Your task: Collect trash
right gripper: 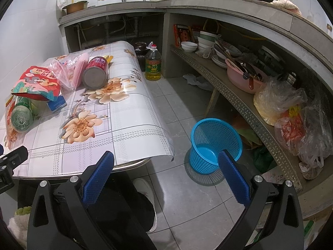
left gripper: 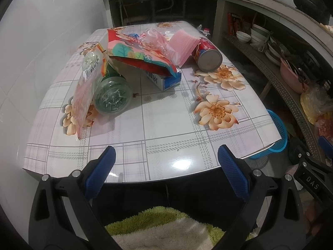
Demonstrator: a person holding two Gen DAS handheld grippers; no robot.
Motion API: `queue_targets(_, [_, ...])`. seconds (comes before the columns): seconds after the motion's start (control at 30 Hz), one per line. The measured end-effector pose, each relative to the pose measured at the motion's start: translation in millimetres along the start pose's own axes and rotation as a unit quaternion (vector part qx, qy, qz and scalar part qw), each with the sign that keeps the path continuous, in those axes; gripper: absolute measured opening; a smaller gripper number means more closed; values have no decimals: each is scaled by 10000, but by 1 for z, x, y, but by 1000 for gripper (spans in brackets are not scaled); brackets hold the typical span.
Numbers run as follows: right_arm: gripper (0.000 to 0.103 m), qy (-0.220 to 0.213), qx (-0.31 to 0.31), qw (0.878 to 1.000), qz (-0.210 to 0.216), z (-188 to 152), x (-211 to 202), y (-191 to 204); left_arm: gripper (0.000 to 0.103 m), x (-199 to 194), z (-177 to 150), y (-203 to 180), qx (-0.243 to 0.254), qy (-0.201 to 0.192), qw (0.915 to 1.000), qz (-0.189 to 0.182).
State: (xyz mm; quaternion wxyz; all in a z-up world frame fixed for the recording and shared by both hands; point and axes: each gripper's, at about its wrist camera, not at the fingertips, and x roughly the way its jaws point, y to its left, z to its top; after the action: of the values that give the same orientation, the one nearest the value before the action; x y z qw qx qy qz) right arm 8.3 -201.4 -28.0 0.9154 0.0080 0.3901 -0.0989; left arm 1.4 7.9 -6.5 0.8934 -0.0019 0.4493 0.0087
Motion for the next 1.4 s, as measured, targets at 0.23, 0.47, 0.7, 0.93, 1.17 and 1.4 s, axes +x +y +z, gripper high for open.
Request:
queue_targets(0.23, [97,-1,6,10000,1,0,-1,0,94,0,0,0,2,0,10000,-4])
queue_targets(0.47, [97,-2,7,10000,6,1,0,0,94,1,0,-1,7,10,10000,-18])
queue_targets(0.7, [97,-4,-17,10000,2,3,0,5,94,2,0,-1,-20,10,10000,-32])
queue_targets(0.93, [97,7,-56,10000,7,4,5,10,94,2,3,5,-109,-30,9997,-194])
queue_targets(1.17, [97,-3,-80,9999,104,11,10,18,94,7,5,12,-95,66,9990,-424])
queue_targets(1.4, [97,12,-257,9982,550,31,23,43,94,-9,12,32,103,-481,9937,-1009])
